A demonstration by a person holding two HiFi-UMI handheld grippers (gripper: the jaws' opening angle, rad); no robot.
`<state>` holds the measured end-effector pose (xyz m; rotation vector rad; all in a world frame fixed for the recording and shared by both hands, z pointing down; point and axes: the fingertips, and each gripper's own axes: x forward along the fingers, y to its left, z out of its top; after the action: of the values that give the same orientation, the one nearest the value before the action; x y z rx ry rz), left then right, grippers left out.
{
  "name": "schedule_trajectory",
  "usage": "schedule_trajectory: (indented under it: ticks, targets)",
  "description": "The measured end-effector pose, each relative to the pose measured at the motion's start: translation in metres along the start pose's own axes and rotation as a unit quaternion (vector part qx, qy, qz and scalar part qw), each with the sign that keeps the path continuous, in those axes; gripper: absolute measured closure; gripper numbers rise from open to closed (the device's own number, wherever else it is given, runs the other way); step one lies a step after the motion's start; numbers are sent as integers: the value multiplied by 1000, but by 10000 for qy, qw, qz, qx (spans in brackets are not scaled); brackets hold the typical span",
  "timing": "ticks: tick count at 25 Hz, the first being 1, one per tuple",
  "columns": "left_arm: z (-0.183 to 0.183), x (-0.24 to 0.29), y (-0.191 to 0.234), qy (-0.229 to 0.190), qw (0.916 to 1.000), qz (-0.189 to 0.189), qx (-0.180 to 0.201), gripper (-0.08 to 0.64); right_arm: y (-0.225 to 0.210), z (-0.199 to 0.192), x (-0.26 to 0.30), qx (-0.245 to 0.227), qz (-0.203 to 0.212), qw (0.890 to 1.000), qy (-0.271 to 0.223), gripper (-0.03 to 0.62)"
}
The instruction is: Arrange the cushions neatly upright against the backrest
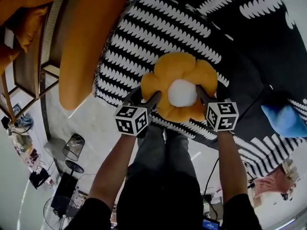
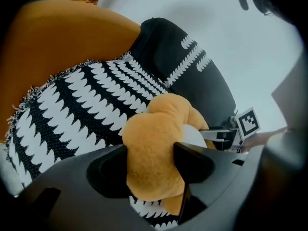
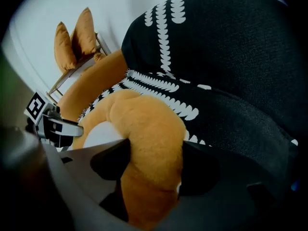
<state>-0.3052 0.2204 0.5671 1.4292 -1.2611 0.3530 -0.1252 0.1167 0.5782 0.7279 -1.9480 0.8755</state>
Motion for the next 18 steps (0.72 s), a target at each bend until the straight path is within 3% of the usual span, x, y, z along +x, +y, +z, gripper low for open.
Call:
schedule_trajectory:
  ticks: [3,9,14,18]
  targets:
    - [5,-3,-4,-66,9998,26,159,301,3,1,-6,-55,-109,9998,-154,308]
    - [43,-20,-46,-409,9969,-10,665,321,-3,17,-58,239,-337,9963,-754,325]
    - [104,-20,-93,-834,9822,-288,1659,321,-25,43,-102,687,-865,9790,-1714,323]
    - [152,-14,-122,-1073,9670,-603,2232,321,-43,72,-123,865,-1279,9612,-2284,321]
